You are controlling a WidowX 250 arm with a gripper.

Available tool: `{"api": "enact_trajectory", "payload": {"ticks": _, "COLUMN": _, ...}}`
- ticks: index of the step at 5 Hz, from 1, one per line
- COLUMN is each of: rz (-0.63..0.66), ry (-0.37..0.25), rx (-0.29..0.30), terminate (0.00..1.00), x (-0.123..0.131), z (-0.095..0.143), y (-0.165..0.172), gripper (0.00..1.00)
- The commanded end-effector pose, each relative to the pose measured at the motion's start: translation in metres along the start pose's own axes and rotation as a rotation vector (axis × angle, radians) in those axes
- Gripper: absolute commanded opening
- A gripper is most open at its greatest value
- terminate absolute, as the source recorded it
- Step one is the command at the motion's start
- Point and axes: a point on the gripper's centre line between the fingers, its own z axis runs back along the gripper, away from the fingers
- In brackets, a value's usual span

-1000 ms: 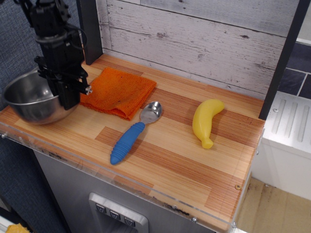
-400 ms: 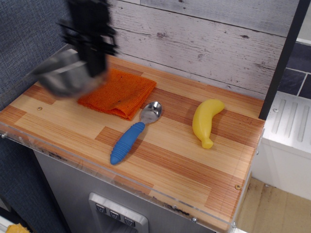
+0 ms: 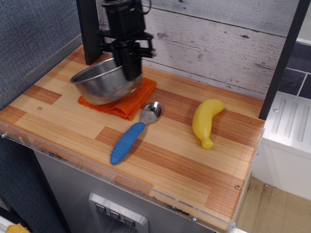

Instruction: Pick the stainless steel pot and put it onto the red towel

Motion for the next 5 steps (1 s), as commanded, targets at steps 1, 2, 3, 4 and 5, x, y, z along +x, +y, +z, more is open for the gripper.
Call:
{"api": "enact_trajectory", "payload": {"ticks": 1, "rz": -0.007, "ry": -0.082, "rx": 0.039, "terminate": 0.0, "x": 0.017, "z": 0.031, "y": 0.004, "gripper": 0.0}}
{"api": "enact_trajectory", "payload": {"ticks": 2, "rz": -0.002, "ry": -0.084, "rx": 0.056, "terminate": 0.0, "x": 0.018, "z": 0.035, "y": 0.008, "gripper": 0.0}}
{"api": "enact_trajectory", "payload": {"ticks": 3, "rz": 0.008, "ry": -0.064, "rx": 0.073, "terminate": 0.0, "x": 0.014, "z": 0.031, "y": 0.015, "gripper": 0.0}}
{"api": "enact_trajectory", "payload": {"ticks": 4, "rz": 0.014, "ry": -0.04, "rx": 0.063, "terminate": 0.0, "x": 0.009, "z": 0.021, "y": 0.02, "gripper": 0.0}}
{"api": "enact_trajectory", "payload": {"ticks": 5, "rz": 0.013, "ry": -0.016, "rx": 0.049, "terminate": 0.0, "x": 0.007, "z": 0.014, "y": 0.021, "gripper": 1.0}}
